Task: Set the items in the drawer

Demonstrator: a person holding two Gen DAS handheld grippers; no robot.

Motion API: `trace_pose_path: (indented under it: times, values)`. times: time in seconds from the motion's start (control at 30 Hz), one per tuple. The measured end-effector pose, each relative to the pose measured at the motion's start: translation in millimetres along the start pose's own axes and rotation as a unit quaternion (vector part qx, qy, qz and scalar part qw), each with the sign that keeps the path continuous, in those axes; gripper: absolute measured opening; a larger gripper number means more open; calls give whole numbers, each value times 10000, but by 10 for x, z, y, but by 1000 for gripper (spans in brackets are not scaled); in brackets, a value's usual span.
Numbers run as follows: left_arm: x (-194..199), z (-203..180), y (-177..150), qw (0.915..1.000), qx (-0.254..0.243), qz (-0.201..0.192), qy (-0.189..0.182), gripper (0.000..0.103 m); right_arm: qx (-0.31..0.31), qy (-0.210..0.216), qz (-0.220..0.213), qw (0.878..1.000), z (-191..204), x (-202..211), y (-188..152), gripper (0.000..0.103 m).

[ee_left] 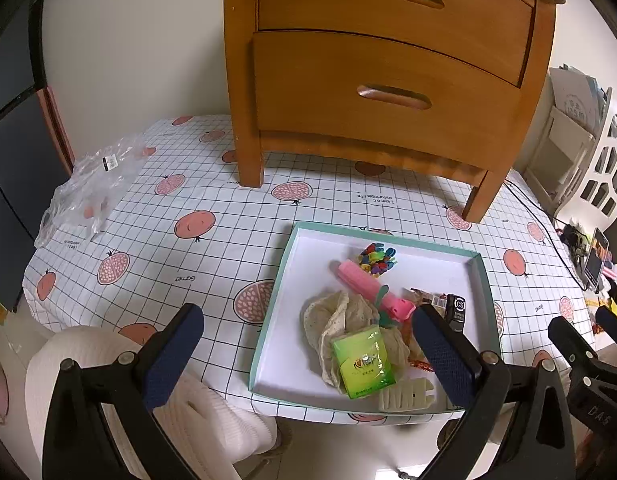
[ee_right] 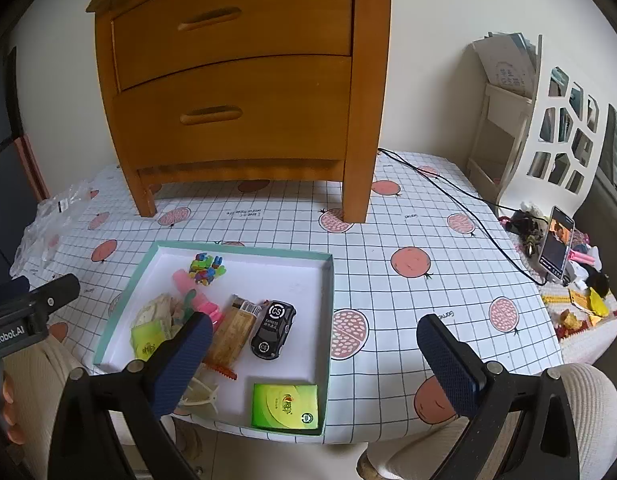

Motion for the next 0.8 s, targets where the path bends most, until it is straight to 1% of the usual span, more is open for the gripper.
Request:
trace_pose_path:
  times: [0.53, 0.57, 0.8]
  values:
    - [20, 6, -11, 10000, -4, 17, -19, 103, 16, -6, 82, 10000, 10, 4, -48, 103]
    - [18, 6, -5, 10000, -10, 22, -18, 103, 15, -16, 105, 9999, 21, -37, 19, 103]
    - [9, 12, 4, 10000, 28, 47, -47, 103, 18, -41, 117, 9999, 24, -31, 4, 103]
Point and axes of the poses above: each gripper's, at about its wrist camera, not at the fingertips, and x roughly against the way its jaws point, z to its left, y to its top, the point moved 9 cm from there along -x, roughly the way its jaws point, and after that the axes turned 12 degrees about y, right-handed, at the moved point
